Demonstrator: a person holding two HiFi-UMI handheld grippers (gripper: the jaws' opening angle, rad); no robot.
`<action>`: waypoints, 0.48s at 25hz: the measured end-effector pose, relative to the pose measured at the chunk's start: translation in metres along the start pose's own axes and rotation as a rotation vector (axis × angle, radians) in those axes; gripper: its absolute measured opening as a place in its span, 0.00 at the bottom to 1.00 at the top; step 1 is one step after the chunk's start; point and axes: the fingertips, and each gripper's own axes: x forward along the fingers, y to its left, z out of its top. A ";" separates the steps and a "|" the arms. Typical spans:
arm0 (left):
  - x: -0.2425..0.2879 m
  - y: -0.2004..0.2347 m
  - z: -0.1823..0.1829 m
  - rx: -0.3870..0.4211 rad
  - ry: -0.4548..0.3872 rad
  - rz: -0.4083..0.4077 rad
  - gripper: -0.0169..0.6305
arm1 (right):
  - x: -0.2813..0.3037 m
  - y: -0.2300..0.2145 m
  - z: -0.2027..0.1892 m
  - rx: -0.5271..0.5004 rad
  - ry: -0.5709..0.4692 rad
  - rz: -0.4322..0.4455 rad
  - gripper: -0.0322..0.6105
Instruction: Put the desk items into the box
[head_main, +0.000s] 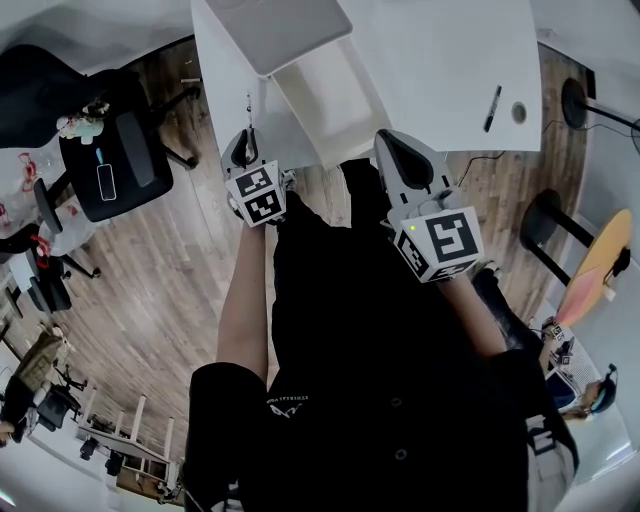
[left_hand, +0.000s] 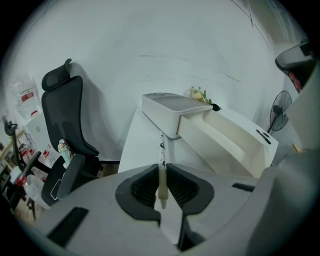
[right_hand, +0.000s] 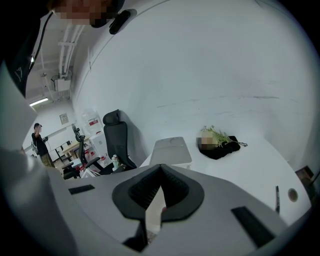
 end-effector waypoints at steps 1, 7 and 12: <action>-0.004 -0.001 0.003 -0.001 -0.009 -0.003 0.11 | -0.001 0.001 0.001 0.001 -0.004 -0.001 0.05; -0.033 0.002 0.021 0.007 -0.073 -0.019 0.11 | -0.006 0.015 0.006 0.006 -0.038 0.006 0.05; -0.064 0.000 0.038 -0.004 -0.133 -0.041 0.11 | -0.011 0.029 0.012 0.006 -0.068 0.016 0.05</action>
